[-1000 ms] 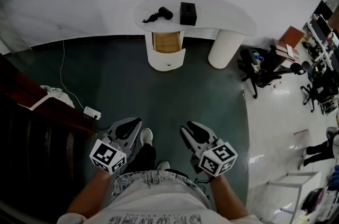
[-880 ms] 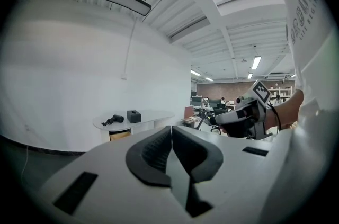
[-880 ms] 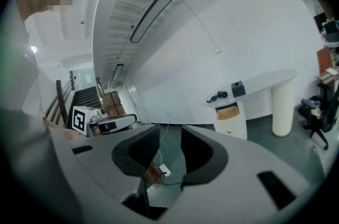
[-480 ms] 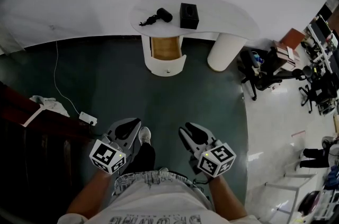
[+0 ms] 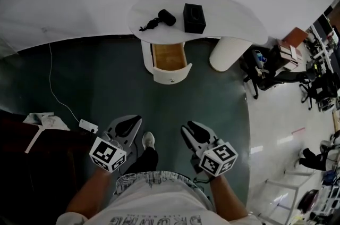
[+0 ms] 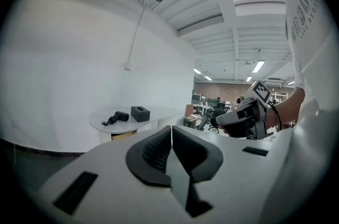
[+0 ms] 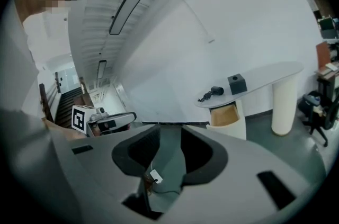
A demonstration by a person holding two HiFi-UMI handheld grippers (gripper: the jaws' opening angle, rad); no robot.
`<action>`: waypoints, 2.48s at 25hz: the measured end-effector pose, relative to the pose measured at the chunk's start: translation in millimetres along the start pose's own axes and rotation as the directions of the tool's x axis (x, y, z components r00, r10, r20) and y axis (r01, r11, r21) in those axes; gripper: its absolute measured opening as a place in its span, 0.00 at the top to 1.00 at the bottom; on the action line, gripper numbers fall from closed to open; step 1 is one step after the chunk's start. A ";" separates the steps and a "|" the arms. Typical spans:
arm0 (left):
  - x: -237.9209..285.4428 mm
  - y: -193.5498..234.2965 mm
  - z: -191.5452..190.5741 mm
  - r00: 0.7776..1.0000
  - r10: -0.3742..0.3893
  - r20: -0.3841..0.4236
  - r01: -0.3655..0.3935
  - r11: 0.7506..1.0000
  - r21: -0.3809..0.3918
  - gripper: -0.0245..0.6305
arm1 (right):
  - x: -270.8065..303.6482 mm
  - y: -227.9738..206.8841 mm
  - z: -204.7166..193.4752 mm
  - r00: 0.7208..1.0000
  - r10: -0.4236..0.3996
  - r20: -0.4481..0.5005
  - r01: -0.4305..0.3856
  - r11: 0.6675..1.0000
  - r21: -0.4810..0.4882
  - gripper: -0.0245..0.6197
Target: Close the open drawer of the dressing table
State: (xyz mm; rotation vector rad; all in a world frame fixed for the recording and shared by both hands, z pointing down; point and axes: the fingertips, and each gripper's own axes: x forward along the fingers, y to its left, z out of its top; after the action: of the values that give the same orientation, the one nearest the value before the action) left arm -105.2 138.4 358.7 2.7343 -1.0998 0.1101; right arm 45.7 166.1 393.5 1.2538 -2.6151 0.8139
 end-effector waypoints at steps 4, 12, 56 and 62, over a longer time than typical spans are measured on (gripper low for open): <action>14.8 34.8 8.0 1.000 -0.022 0.001 0.022 1.000 0.003 0.93 | 33.2 -7.8 16.5 1.000 -0.025 -0.002 0.025 1.000 0.005 0.76; 37.0 88.6 18.4 0.998 -0.058 -0.005 0.058 0.998 -0.004 0.93 | 85.1 -21.5 41.6 0.997 -0.072 -0.005 0.072 0.997 0.015 0.76; 262.1 216.9 9.3 0.984 0.062 -0.168 -0.071 0.996 -0.047 0.93 | 223.0 -260.0 111.1 0.990 -0.029 -0.140 0.047 0.991 0.124 0.74; 283.1 223.0 -5.2 0.973 0.050 -0.225 -0.064 0.996 -0.055 0.93 | 227.4 -288.3 97.4 0.985 -0.058 -0.163 0.084 0.983 0.160 0.74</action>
State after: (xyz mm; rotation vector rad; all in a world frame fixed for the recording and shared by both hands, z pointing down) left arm -55.2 -209.9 436.8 2.5602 -1.0981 0.3751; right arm 127.1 -187.2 506.6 1.2577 -2.4064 1.0908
